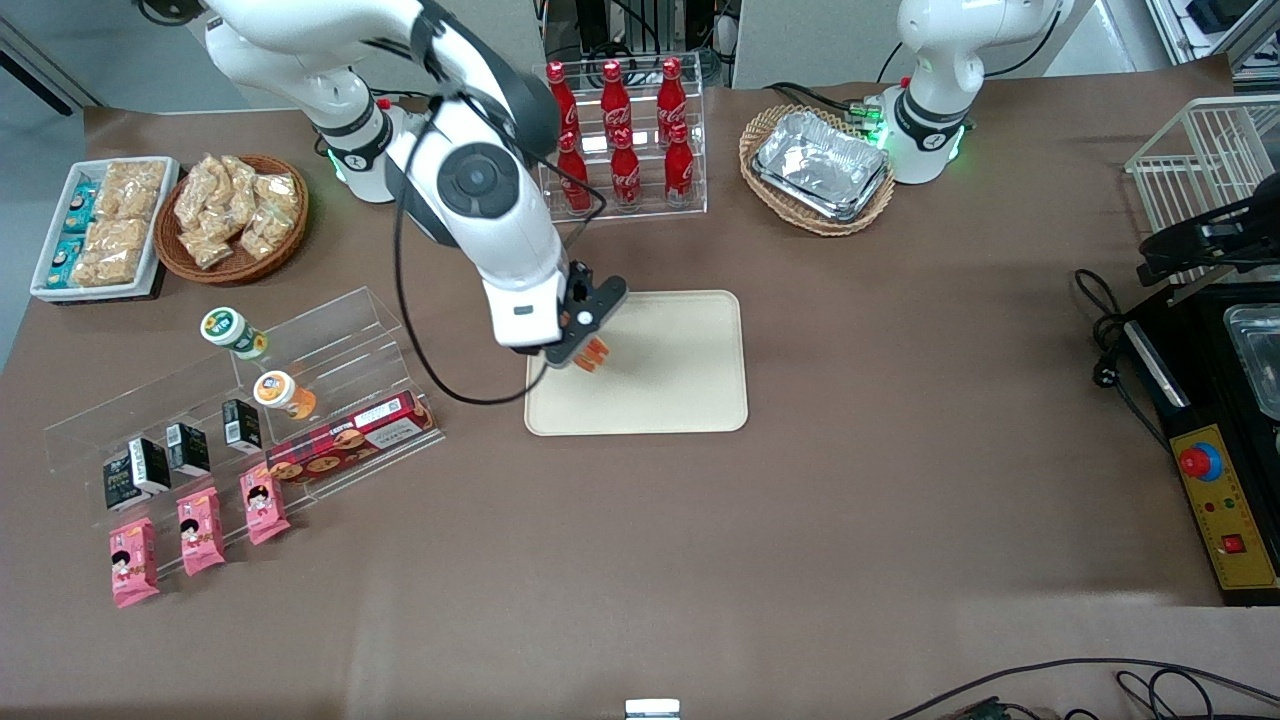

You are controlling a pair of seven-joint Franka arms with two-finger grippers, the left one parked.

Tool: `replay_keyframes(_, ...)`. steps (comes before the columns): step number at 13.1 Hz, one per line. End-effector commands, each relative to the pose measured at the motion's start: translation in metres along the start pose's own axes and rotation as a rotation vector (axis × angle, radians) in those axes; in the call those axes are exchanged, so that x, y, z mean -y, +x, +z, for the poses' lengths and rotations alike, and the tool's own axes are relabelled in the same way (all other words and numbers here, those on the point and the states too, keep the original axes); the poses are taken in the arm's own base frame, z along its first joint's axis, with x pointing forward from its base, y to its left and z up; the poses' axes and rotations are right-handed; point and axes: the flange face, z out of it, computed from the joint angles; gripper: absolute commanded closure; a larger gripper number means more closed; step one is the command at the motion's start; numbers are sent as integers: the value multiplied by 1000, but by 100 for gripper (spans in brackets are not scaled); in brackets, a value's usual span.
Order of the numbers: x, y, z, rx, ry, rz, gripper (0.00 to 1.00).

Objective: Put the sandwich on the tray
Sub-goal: 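Carry the sandwich over the cream tray with the right gripper, then lower the sandwich onto the tray and open the right gripper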

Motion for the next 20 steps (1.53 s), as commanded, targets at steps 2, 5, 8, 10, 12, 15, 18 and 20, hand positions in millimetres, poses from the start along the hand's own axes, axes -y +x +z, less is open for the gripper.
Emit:
replay_keyframes(2, 0, 32, 33, -95, -44, -185, 54)
replay_keyframes(5, 12, 46, 84, -74, -68, -353, 54)
replay_keyframes(8, 41, 55, 131, -49, -101, -459, 54)
replay_keyframes(10, 59, 58, 154, -48, -99, -500, 51)
replay_keyframes(12, 60, 60, 173, -68, -104, -521, 51)
replay_keyframes(15, 57, 59, 194, -46, -100, -536, 51)
replay_keyframes(18, 44, 58, 196, -45, -115, -533, 50)
replay_keyframes(20, 34, 57, 199, -51, -117, -514, 47)
